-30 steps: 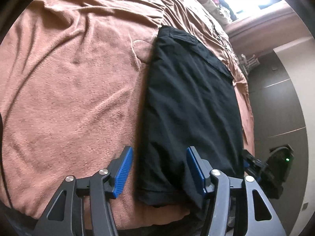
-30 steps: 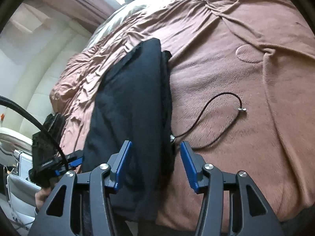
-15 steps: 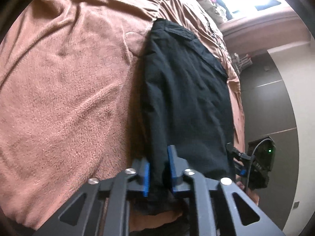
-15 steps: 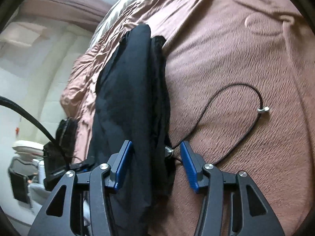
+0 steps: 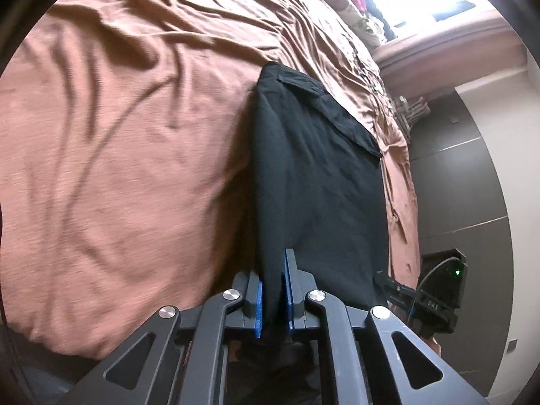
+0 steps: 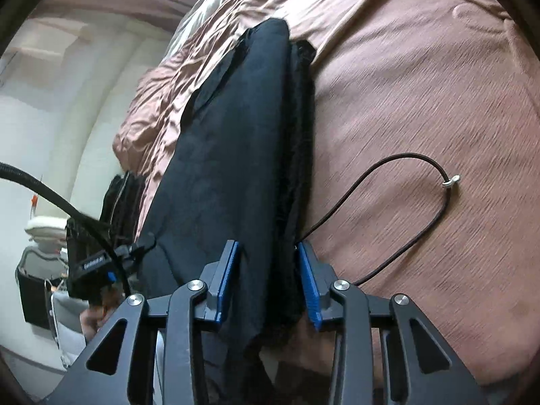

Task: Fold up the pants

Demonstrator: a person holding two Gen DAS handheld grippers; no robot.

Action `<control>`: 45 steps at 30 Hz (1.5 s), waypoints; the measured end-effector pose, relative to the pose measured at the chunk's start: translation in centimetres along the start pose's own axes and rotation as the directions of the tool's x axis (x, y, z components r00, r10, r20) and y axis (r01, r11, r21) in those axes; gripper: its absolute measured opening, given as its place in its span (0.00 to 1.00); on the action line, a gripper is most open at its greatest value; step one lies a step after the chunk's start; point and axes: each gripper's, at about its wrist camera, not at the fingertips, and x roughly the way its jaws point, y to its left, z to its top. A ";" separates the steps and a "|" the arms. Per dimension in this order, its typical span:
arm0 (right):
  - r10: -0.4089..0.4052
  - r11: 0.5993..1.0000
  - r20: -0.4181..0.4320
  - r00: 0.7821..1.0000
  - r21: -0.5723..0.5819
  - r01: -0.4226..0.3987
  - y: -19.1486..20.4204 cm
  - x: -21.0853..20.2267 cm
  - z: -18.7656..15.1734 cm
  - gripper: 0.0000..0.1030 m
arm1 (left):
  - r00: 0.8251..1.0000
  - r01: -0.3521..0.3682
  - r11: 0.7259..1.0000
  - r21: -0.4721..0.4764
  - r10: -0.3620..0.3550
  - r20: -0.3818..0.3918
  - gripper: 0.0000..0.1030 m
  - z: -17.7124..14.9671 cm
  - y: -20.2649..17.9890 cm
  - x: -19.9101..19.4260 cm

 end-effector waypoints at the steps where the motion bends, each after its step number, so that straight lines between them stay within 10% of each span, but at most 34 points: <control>1: 0.007 1.000 -0.008 1.000 -0.001 -0.007 0.2 0.5 0.0 0.33 | 1.000 -0.009 1.000 0.003 0.009 -0.004 0.10 -0.1 0.4 -0.3; 8: -0.017 1.000 -0.046 0.999 -0.015 0.016 1.0 1.6 1.0 0.33 | 0.998 -0.057 0.998 0.018 0.058 -0.035 0.17 0.3 2.1 -1.1; 12: -0.018 1.000 0.023 1.000 -0.006 0.018 0.6 0.1 3.0 0.53 | 0.999 -0.035 0.999 0.010 0.035 -0.019 0.50 1.2 2.4 -1.3; 16: -0.011 1.000 0.047 0.999 0.017 0.010 -0.4 0.1 5.6 0.55 | 0.999 -0.036 0.999 0.027 0.036 -0.009 0.63 2.4 2.2 -1.0; 45: 0.075 0.994 -0.008 0.997 0.075 -0.074 -1.9 6.5 9.1 0.55 | 0.994 0.044 0.997 0.059 -0.038 -0.102 0.36 11.4 1.9 7.1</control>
